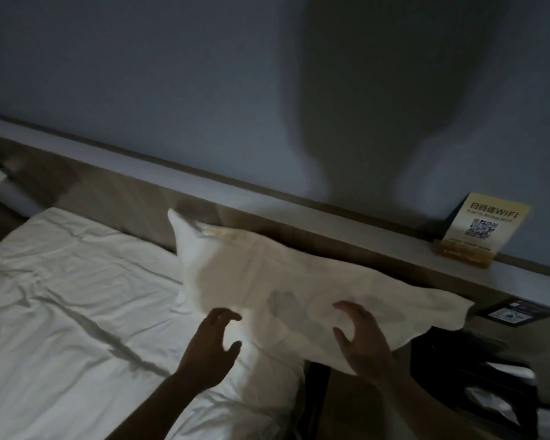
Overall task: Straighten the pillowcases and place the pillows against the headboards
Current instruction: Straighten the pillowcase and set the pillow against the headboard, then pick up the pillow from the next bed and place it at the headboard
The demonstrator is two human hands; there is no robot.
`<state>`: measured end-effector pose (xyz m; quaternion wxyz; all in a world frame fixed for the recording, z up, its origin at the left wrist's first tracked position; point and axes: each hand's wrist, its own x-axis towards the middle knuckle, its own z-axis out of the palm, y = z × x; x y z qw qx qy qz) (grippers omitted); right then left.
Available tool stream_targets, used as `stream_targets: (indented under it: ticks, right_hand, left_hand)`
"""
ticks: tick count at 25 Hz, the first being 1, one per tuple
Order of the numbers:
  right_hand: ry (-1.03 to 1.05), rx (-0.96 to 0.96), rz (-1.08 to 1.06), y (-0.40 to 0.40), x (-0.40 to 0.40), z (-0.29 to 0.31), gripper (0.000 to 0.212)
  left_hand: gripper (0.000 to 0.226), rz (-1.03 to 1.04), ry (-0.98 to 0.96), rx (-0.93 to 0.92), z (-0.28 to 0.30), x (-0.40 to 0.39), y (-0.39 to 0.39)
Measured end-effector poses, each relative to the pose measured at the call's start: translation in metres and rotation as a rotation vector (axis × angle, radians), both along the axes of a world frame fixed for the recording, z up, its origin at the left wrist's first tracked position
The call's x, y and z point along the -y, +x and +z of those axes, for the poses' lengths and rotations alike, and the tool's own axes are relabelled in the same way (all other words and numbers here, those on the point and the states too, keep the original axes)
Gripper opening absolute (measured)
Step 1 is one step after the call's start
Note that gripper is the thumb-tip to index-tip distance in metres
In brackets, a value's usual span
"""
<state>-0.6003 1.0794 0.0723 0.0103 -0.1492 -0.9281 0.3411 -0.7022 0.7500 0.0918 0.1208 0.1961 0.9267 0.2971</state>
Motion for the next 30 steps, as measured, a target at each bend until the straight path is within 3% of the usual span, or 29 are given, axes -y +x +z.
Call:
stream_targets:
  ticks: [6, 10, 14, 18, 24, 27, 30]
  right_hand:
    - [-0.373, 0.225, 0.139, 0.054, 0.086, 0.046, 0.032]
    - [-0.534, 0.378, 0.185, 0.120, 0.152, 0.075, 0.022]
    - [-0.740, 0.499, 0.171, 0.197, 0.197, 0.092, 0.020]
    - [-0.767, 0.575, 0.228, 0.262, 0.228, 0.098, 0.021]
    - [-0.794, 0.666, 0.517, 0.314, 0.255, 0.100, 0.019]
    - [-0.855, 0.682, 0.617, 0.328, 0.257, 0.092, 0.055]
    - [-0.814, 0.741, 0.696, 0.355, 0.265, 0.081, 0.021]
  left_hand:
    - [0.039, 0.270, 0.115, 0.054, 0.041, 0.118, 0.140]
    - [0.048, 0.442, 0.294, 0.105, 0.059, 0.155, 0.236]
    - [0.036, 0.536, 0.437, 0.253, 0.069, 0.183, 0.327]
    - [0.030, 0.675, 0.511, 0.332, 0.089, 0.199, 0.416]
    - [0.027, 1.002, 0.569, 0.375, 0.106, 0.192, 0.535]
    - [0.023, 1.174, 0.578, 0.373, 0.104, 0.170, 0.599]
    - [0.022, 1.342, 0.565, 0.405, 0.101, 0.152, 0.667]
